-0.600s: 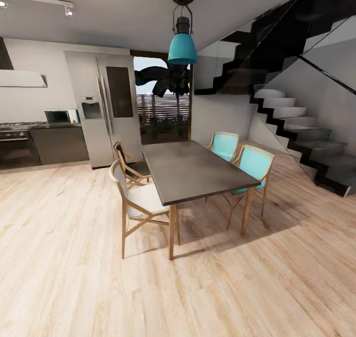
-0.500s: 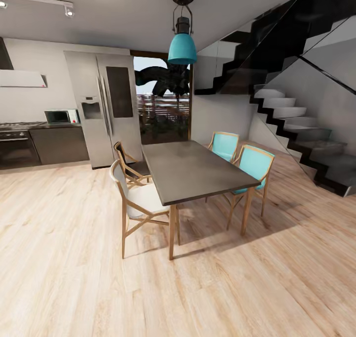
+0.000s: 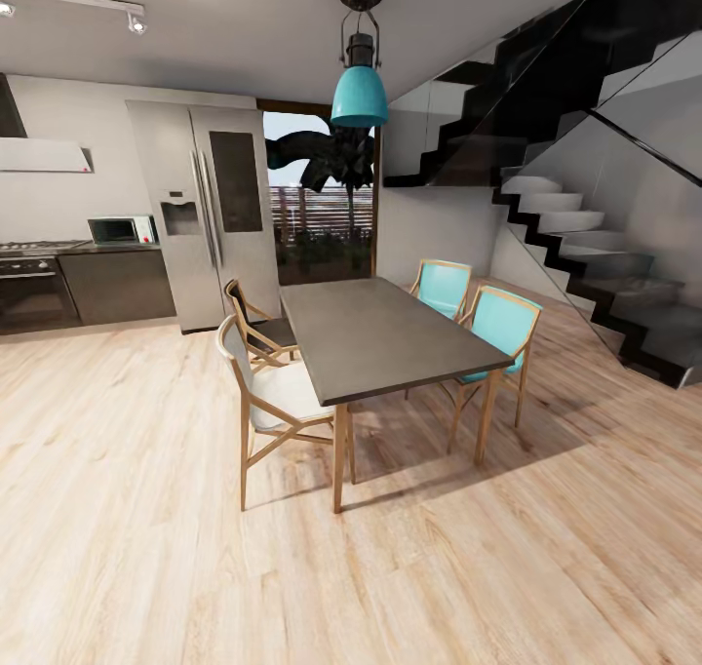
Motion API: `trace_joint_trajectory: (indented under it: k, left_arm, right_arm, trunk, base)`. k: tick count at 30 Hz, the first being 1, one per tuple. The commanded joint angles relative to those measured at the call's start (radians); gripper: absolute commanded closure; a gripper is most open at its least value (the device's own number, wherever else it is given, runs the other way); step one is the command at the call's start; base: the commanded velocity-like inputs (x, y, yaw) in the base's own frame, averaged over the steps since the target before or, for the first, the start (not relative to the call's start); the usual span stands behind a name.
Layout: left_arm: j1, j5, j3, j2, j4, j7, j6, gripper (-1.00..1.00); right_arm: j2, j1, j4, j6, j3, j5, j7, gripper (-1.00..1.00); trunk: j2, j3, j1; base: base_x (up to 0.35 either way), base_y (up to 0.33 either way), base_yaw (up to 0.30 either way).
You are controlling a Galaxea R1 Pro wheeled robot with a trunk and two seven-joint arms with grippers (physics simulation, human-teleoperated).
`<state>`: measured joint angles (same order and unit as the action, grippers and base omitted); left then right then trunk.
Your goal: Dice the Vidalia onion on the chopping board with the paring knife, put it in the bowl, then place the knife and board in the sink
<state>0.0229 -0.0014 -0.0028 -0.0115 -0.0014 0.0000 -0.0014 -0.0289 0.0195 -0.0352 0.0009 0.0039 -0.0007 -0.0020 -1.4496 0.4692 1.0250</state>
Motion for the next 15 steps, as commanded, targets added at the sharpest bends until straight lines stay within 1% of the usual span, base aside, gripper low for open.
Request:
trace_joint_trajectory:
  k: [1, 7, 15]
  left_arm:
    - [0.000, 0.000, 0.000, 0.000, 0.000, 0.000, 0.000, -1.00]
    - [0.000, 0.000, 0.000, -0.001, 0.000, 0.000, 0.000, -1.00]
    - [0.000, 0.000, 0.000, -0.001, 0.000, 0.000, 0.000, -1.00]
  right_arm:
    - [0.000, 0.000, -0.001, -0.001, 0.000, 0.000, 0.000, -1.00]
    - [0.000, 0.000, -0.015, -0.009, -0.003, -0.001, 0.000, -1.00]
    - [0.000, 0.000, -0.023, -0.054, -0.003, -0.001, 0.000, -1.00]
  trunk:
    - [0.000, 0.001, 0.000]
    - [0.000, 0.001, 0.000]
    - [0.000, 0.001, 0.000]
  base:
    - [0.000, 0.000, 0.000]
    - [0.000, 0.000, 0.000]
    - [0.000, 0.000, 0.000]
